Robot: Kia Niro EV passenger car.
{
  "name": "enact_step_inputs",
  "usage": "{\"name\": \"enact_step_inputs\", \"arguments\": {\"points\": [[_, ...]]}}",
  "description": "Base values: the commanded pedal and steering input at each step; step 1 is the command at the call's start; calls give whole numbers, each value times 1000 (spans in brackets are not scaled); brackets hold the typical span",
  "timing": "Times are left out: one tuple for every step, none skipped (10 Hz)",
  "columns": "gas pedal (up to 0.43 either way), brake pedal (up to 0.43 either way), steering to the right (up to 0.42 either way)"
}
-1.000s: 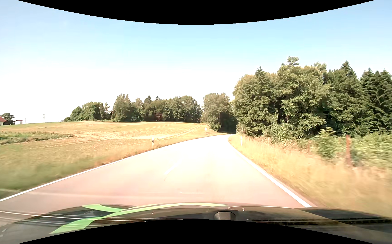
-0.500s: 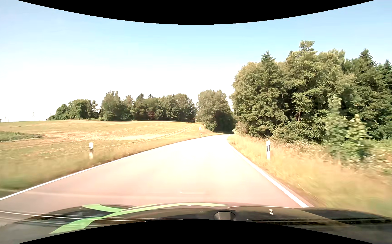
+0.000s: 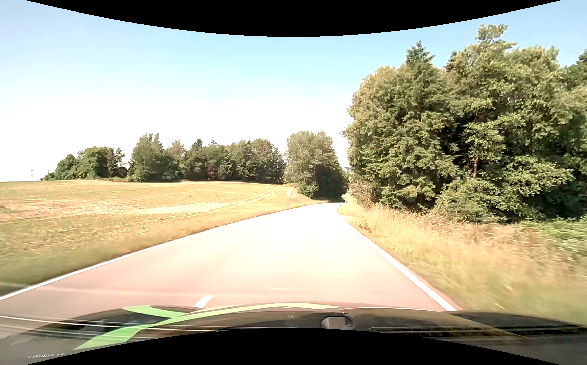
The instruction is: Follow the waypoints while adhering to traffic rules and regulations
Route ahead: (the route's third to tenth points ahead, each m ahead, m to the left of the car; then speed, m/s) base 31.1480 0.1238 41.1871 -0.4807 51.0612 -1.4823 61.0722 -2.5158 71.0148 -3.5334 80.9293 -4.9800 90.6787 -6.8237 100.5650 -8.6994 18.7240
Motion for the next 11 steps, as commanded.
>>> {"name": "enact_step_inputs", "arguments": {"points": [[118, 0, 12], [118, 0, 12], [118, 0, 12], [130, 0, 12], [130, 0, 11], [130, 0, 10], [130, 0, 9], [130, 0, 8], [130, 0, 8], [130, 0, 8], [130, 0, 8]]}}
